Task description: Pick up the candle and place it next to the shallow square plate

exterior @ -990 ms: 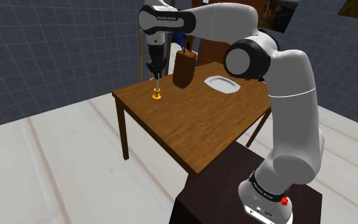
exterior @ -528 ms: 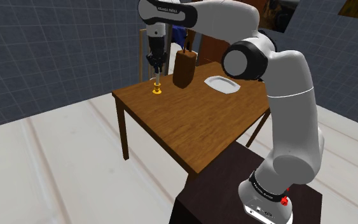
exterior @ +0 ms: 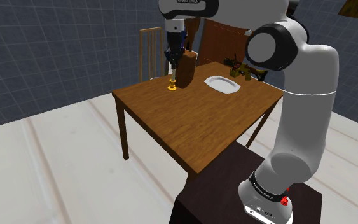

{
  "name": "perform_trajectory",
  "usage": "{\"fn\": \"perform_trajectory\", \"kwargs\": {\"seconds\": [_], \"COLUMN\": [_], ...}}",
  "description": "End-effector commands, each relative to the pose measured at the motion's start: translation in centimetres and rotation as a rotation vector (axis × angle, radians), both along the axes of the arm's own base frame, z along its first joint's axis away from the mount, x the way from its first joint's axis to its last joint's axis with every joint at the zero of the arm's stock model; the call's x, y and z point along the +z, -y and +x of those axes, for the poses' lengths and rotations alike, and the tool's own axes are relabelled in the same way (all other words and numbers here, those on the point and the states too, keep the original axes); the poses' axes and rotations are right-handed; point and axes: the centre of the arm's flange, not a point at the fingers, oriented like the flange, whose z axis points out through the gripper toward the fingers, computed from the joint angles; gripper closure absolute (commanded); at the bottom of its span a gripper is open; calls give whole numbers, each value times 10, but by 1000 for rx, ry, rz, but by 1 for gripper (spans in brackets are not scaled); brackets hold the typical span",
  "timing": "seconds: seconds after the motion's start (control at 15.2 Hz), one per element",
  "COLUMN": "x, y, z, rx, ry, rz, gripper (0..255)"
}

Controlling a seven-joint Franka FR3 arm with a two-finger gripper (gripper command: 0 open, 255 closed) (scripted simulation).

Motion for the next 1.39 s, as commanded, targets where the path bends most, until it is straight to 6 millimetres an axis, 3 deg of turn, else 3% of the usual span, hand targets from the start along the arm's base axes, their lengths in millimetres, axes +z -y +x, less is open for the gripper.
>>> {"fn": "perform_trajectory", "kwargs": {"seconds": [0.0,1.32], "x": [3,66], "y": [20,211], "z": [-21,-193], "rx": [1,1], "ry": [-1,-1], "rz": [1,1], "gripper": [255,255]}}
